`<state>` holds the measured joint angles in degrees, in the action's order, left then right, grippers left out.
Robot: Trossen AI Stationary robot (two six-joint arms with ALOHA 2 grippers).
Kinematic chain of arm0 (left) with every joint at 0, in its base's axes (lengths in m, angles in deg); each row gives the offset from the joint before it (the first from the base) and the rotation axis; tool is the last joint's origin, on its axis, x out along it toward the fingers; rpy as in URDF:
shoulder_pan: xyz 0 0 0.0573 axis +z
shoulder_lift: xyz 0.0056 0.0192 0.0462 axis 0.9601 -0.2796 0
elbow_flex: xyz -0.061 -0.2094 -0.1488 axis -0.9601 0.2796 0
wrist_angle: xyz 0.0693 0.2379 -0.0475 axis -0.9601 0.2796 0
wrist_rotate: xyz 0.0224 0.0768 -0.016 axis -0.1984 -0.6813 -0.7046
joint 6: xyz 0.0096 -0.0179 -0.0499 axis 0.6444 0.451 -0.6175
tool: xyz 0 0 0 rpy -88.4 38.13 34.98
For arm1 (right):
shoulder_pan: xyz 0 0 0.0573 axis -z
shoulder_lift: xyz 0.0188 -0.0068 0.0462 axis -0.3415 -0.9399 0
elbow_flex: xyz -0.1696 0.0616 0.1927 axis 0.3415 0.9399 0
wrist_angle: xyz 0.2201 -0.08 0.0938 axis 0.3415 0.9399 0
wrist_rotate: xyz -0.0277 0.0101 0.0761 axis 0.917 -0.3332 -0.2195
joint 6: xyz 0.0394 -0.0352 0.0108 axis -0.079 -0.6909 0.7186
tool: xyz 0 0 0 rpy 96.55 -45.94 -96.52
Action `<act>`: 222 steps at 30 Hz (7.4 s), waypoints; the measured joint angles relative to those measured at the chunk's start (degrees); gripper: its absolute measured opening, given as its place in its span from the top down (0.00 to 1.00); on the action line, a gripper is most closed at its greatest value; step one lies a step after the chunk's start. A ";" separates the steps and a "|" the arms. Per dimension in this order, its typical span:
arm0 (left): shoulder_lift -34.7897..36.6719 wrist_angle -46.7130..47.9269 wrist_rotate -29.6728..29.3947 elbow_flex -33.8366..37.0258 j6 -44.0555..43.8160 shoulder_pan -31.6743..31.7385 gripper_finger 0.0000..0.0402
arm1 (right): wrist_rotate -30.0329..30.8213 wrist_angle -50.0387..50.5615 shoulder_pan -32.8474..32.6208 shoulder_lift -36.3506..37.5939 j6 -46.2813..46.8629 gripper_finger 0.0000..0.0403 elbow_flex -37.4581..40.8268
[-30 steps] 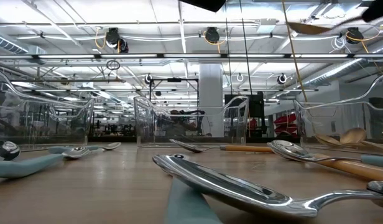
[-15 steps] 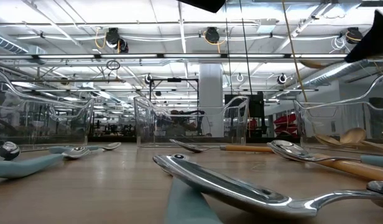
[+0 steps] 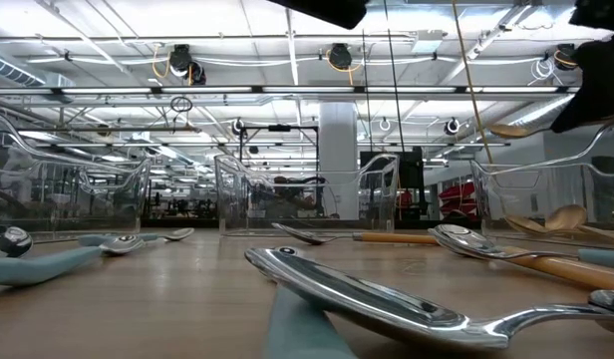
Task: Sort silverware by color (type)
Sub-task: Put the gold spoon into the right transparent bin, then put the blue spoon into the top transparent bin
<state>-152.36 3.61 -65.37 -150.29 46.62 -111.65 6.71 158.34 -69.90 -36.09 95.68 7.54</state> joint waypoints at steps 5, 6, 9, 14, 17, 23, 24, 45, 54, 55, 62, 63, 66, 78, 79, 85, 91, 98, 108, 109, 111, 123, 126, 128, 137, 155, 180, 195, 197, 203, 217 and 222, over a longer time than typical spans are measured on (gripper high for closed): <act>0.00 0.00 0.02 0.00 0.02 0.00 0.59 | -2.16 -1.13 0.48 0.00 -0.48 0.97 1.35; 0.00 0.00 0.02 0.00 0.02 0.00 0.59 | -2.60 -1.76 0.48 0.00 -0.55 0.97 1.59; -0.01 0.00 0.02 0.00 0.02 0.00 0.59 | -2.95 -2.87 0.48 0.02 -0.87 0.97 2.22; -0.02 -0.04 0.02 0.00 0.07 0.00 0.59 | -2.76 -5.72 0.48 0.01 -1.11 0.97 4.15; -0.02 -0.07 0.03 0.00 0.07 0.00 0.59 | -2.41 -7.09 0.50 0.00 -1.75 0.97 5.08; -0.02 -0.07 0.04 0.00 0.05 0.00 0.59 | -2.55 -7.22 0.50 0.00 -1.78 0.95 5.08; -0.02 -0.07 0.04 0.00 0.05 0.00 0.59 | -2.59 -7.27 0.51 0.00 -1.78 0.94 5.08; -0.02 -0.04 0.04 0.00 -0.02 0.00 0.59 | -3.00 -7.83 0.50 0.00 -1.76 0.93 5.12; -0.02 -0.02 0.04 0.00 -0.04 0.00 0.59 | -3.05 -7.90 0.50 0.00 -1.76 0.93 5.12; -0.02 -0.04 0.04 0.00 -0.04 0.00 0.59 | -3.05 -7.90 0.50 0.00 -1.76 0.92 5.12; -0.02 -0.04 0.06 0.00 -0.15 0.00 0.59 | -3.07 -7.99 0.50 0.00 -1.74 0.85 5.12; -0.02 -0.03 0.05 0.00 -0.16 0.00 0.59 | -3.07 -8.00 0.50 0.00 -1.75 0.84 5.12; -0.02 -0.02 0.04 0.00 -0.18 0.00 0.59 | -3.07 -8.28 0.50 0.00 -1.59 0.80 5.12; -0.04 1.23 0.06 0.00 -0.31 0.00 0.59 | 2.01 -5.79 -0.36 -0.03 -6.14 0.75 -1.36; -0.04 1.51 0.07 0.00 -0.39 0.00 0.59 | 3.95 -6.31 -0.73 -0.04 -7.84 0.75 -2.65; -0.04 5.08 0.08 0.00 -3.38 -0.02 0.59 | 14.74 -20.32 -3.13 -0.01 -24.54 0.75 -6.59; -0.07 14.56 -0.08 0.00 -16.10 1.00 0.59 | 18.27 -44.42 -3.93 -0.02 -56.50 0.75 -6.66; -0.07 25.94 -0.18 0.02 -34.33 4.56 0.59 | 17.28 -57.71 -3.39 -0.02 -77.11 0.75 -6.72; -0.07 34.87 3.64 0.02 -50.89 8.26 0.59 | 3.17 -56.72 -3.43 -0.02 -75.83 0.75 -6.72; -0.07 37.85 3.79 0.02 -55.03 8.30 0.59 | 3.16 -56.94 -3.43 -0.10 -75.82 0.75 -6.72; -0.18 43.04 3.96 0.02 -63.43 8.03 0.59 | 3.15 -57.80 -3.45 -0.49 -76.09 0.75 -6.72; -0.85 41.97 4.62 0.02 -84.93 1.01 0.59 | 3.25 -58.83 -3.47 -4.02 -77.93 0.75 -6.72; -0.85 42.10 4.76 0.02 -89.14 -0.29 0.59 | 3.53 -59.69 -3.44 -3.98 -79.02 0.75 -6.72; -0.85 42.36 4.79 0.02 -91.58 -0.86 0.59 | 3.53 -60.65 -3.42 -3.98 -80.30 0.75 -6.72; -0.85 43.30 7.37 0.02 -97.72 -1.40 0.59 | 5.02 -64.91 -3.32 -3.98 -86.00 0.75 -6.72; -6.40 43.21 11.34 0.00 -98.97 -0.98 0.59 | 4.91 -64.86 -2.91 -3.96 -86.76 0.75 -6.72; -9.03 39.56 12.41 -0.09 -94.23 0.00 0.85 | 4.83 -64.82 -2.91 -3.91 -86.85 0.75 -6.72; -9.18 38.96 10.22 -0.07 -91.52 -0.02 0.95 | 4.82 -64.82 -2.91 -3.91 -86.85 0.75 -6.72; -9.20 38.91 10.09 -0.04 -90.92 0.00 0.95 | 4.82 -64.82 -2.91 -3.91 -86.85 0.75 -6.72; -9.24 38.82 8.96 0.00 -87.16 -0.11 0.95 | 4.71 -64.82 -2.91 -3.91 -86.97 0.75 -6.72; -7.67 38.80 4.17 0.09 -78.53 0.11 0.96 | 4.60 -64.14 -2.91 -3.91 -87.04 0.75 -6.72; -7.65 38.86 3.85 0.09 -75.65 0.68 0.96 | 4.64 -63.97 -2.91 -3.91 -87.54 0.75 -6.72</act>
<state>-160.01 42.47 -61.53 -150.20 -29.03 -110.98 11.35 94.37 -72.81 -40.00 8.13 0.81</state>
